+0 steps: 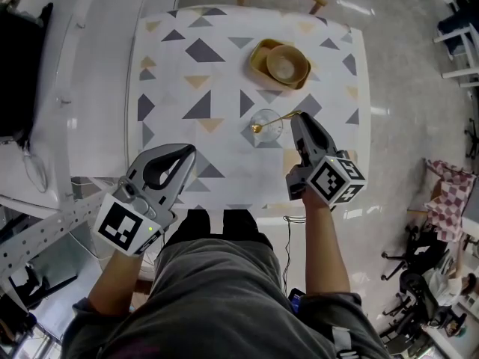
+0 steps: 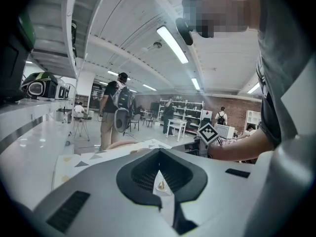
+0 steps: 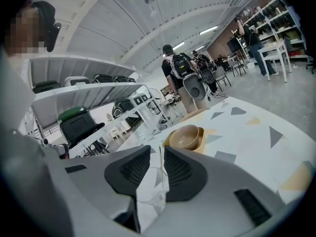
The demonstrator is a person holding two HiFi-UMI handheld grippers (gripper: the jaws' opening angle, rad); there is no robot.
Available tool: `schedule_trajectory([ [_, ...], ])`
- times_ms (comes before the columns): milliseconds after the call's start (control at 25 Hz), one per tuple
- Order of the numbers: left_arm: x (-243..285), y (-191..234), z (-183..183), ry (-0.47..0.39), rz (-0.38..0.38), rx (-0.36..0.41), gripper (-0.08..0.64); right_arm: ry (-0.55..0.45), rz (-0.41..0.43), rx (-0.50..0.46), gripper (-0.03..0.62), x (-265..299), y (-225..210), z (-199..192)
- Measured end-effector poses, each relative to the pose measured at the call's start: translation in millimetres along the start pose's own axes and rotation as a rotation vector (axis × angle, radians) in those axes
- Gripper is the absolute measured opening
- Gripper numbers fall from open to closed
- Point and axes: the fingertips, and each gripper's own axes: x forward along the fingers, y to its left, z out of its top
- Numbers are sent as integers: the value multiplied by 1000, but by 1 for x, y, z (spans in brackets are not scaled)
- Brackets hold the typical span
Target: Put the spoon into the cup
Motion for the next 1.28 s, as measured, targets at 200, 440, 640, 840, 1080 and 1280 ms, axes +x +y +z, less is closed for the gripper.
schedule_trajectory([
  [200,-5,-1,13,-52,-19,23,15,-31,-26,-12,84,-14,6,6],
  [440,-15,-7,22,-78,-53,43,15,-82,-55,-21,84,-39,19,15],
  [640,-27,-10,27,-78,-82,52,15,-117,-72,-33,81,-60,38,19],
  [840,-37,-13,37,-119,-109,71,15,-152,-71,-50,67,-79,59,22],
  [1080,-49,-17,43,-141,-141,87,15,-188,-52,-54,52,-96,89,25],
  [1280,-55,-19,48,-156,-169,101,15,-215,-25,-38,44,-107,113,25],
])
